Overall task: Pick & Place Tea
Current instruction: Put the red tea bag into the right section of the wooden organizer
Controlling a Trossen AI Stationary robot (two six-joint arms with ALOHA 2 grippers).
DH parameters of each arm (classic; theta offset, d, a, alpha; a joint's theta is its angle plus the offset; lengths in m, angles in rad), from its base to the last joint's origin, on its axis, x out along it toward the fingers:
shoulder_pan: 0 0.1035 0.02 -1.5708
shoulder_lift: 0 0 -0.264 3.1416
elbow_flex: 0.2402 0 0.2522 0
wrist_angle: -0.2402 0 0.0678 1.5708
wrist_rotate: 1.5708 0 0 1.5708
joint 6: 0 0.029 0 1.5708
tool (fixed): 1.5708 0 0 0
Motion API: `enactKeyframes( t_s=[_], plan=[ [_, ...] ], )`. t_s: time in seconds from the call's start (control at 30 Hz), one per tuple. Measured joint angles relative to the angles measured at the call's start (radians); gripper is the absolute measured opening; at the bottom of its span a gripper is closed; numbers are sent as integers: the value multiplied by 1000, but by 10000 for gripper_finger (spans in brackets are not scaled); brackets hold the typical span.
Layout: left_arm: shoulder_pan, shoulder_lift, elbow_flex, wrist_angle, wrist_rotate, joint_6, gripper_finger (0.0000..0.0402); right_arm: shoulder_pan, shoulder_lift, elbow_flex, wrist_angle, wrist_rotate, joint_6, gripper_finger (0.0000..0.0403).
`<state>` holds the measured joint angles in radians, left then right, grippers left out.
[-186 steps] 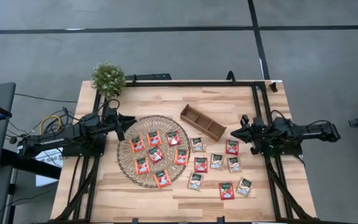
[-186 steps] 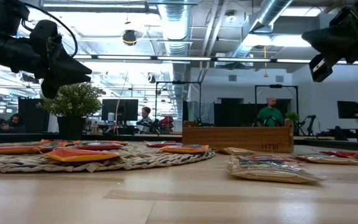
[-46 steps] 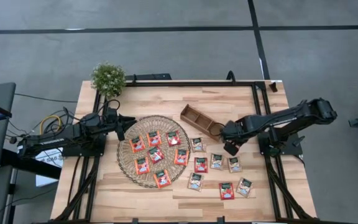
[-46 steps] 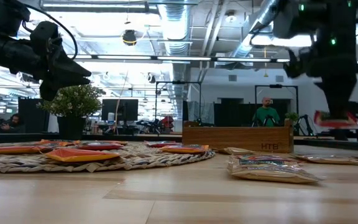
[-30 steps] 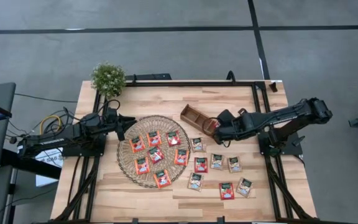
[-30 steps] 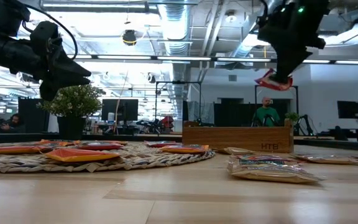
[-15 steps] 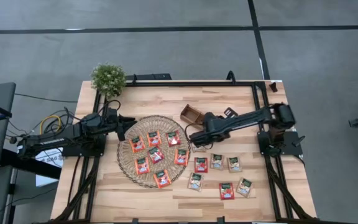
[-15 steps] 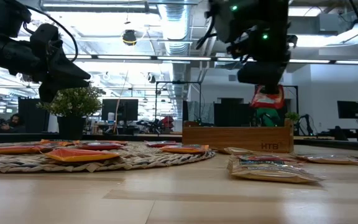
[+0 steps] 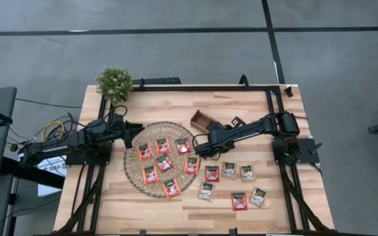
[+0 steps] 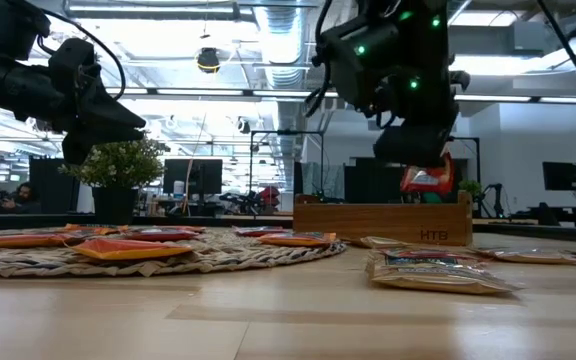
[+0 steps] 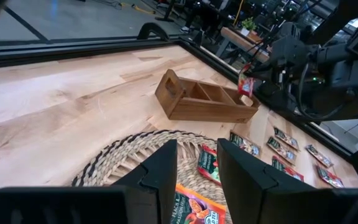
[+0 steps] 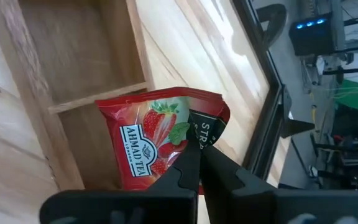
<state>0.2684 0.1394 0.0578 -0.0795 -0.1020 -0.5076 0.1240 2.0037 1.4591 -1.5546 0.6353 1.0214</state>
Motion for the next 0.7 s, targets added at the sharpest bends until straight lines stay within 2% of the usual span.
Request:
enactKeyframes(
  t_s=[0.5,0.7],
  plan=[
    [0,0,0,0,0,0,105,-1,0,-30,-1,32,-12,0],
    [0,0,0,0,0,-1,105,-2,0,-30,32,32,-81,0]
  ],
)
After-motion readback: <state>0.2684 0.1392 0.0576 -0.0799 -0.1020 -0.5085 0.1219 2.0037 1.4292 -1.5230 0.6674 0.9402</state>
